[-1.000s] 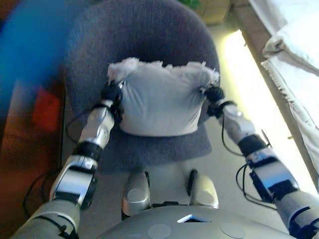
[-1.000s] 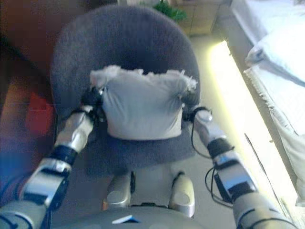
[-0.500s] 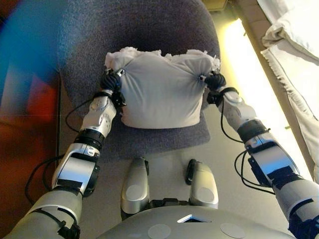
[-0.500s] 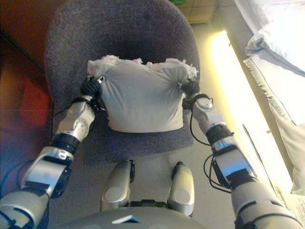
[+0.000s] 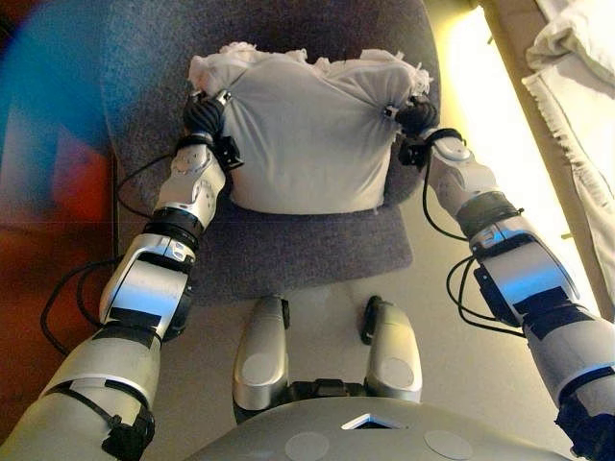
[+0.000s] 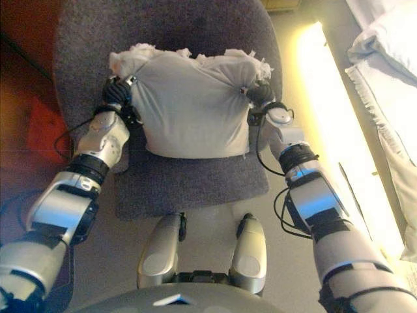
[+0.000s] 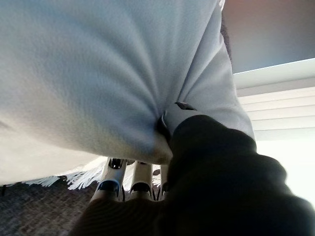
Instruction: Pick up the cushion and take it to the sofa
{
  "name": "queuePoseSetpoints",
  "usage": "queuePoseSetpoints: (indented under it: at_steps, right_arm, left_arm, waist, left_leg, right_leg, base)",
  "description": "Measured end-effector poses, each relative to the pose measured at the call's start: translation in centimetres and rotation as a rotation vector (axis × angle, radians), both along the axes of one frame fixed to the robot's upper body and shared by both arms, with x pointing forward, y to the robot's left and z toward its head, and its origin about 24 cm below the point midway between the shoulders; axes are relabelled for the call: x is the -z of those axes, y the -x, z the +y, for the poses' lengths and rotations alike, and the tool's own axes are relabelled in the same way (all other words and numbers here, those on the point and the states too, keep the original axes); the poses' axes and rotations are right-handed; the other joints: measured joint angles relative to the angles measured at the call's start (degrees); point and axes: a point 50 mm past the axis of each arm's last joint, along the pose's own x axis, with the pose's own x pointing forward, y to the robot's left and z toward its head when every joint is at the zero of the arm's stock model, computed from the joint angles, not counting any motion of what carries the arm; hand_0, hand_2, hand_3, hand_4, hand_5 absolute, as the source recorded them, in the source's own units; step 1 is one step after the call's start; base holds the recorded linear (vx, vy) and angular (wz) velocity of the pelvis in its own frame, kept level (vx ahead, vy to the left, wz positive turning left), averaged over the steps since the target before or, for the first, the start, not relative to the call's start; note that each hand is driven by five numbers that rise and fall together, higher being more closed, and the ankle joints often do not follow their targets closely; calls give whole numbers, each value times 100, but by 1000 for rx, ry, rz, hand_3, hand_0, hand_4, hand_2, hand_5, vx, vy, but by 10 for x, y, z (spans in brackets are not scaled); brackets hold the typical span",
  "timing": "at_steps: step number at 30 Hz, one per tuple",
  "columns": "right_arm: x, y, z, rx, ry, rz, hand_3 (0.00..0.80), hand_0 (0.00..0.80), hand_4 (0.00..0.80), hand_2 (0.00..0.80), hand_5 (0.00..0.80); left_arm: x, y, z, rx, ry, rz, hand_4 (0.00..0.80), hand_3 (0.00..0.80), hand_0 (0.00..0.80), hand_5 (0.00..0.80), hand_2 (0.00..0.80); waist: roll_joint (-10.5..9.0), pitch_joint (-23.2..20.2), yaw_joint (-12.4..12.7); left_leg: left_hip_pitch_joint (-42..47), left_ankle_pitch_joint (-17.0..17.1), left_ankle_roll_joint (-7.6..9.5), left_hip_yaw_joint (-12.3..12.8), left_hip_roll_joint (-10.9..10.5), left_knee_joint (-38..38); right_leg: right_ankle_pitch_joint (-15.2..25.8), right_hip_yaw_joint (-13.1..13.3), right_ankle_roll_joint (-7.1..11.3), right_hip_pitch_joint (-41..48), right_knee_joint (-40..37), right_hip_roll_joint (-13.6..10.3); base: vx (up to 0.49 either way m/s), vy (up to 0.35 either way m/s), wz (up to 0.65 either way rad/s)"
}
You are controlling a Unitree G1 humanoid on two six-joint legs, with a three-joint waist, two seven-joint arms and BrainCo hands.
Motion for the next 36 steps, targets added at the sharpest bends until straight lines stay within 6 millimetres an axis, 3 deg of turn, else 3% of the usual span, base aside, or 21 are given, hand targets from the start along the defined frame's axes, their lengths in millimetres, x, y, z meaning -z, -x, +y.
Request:
queuePoseSetpoints:
  at_steps: [9, 10, 11, 12, 17, 22, 32, 36]
  right_arm:
    - [-16, -3, -1, 13, -27, -52, 800, 800, 800, 800, 800]
    - [-18, -4, 0, 14, -22, -48, 502, 502, 502, 502, 502]
    - [-21, -5, -1, 17, -19, -46, 0, 0, 0, 0, 0]
    - [-24, -6, -2, 23, -14, -44, 0, 0, 0, 0, 0]
    - [-29, -7, -18, 68, -6, -44, 0, 0, 0, 0, 0]
    - [-32, -8, -16, 85, -39, -46, 0, 0, 0, 0, 0]
    - [-42, -7, -45, 208, -108, -67, 0, 0, 0, 0, 0]
    - [-43, -4, -62, 255, -133, -76, 0, 0, 0, 0, 0]
  left_arm:
    - [-24, -6, -3, 11, 6, -73, 800, 800, 800, 800, 800]
    - [-27, -7, -3, 9, 2, -74, 800, 800, 800, 800, 800]
    - [-29, -8, -3, 9, 0, -75, 467, 467, 467, 467, 467]
    - [-32, -8, -1, 3, -5, -74, 0, 0, 0, 0, 0]
    - [-43, -10, 5, -19, -17, -91, 0, 0, 0, 0, 0]
    - [-50, -12, 3, -26, -24, -102, 0, 0, 0, 0, 0]
    - [-70, -7, 40, -129, -59, -135, 0, 0, 0, 0, 0]
    - [-73, -3, 52, -185, -30, -165, 0, 0, 0, 0, 0]
  waist:
    - [16, 152, -118]
    - [18, 171, -123]
    - [23, 182, -121]
    - [33, 190, -130]
    - [33, 190, -149]
    - [34, 189, -244]
    - [117, 104, -248]
    - [197, -72, -236]
  left_leg:
    - [-244, 26, -9, 67, 38, 119]
    - [-243, 27, -9, 92, 42, 121]
    - [-243, 27, -8, 111, 45, 119]
    - [-241, 29, -7, 116, 45, 120]
    - [-239, 29, -8, 129, 54, 129]
    - [-233, 27, -8, 127, 63, 149]
    - [130, 148, -23, 176, 127, -311]
    - [391, 354, -40, 178, 107, -794]
  right_leg:
    - [4, 75, 1, -292, 108, 13]
    - [4, 97, 1, -319, 128, 15]
    - [4, 104, 1, -338, 135, 16]
    - [4, 116, 1, -340, 137, 17]
    - [4, 133, 1, -348, 138, 25]
    - [5, 141, 0, -337, 157, 24]
    - [199, 122, -23, -2, -325, 116]
    - [363, -42, 13, 274, -765, 139]
  base:
    - [35, 6, -3]
    - [20, -4, -10]
    - [19, -6, -8]
    - [18, -12, -6]
    - [0, 0, 0]
    - [42, -19, 0]
    - [37, -21, -5]
    - [48, -30, 5]
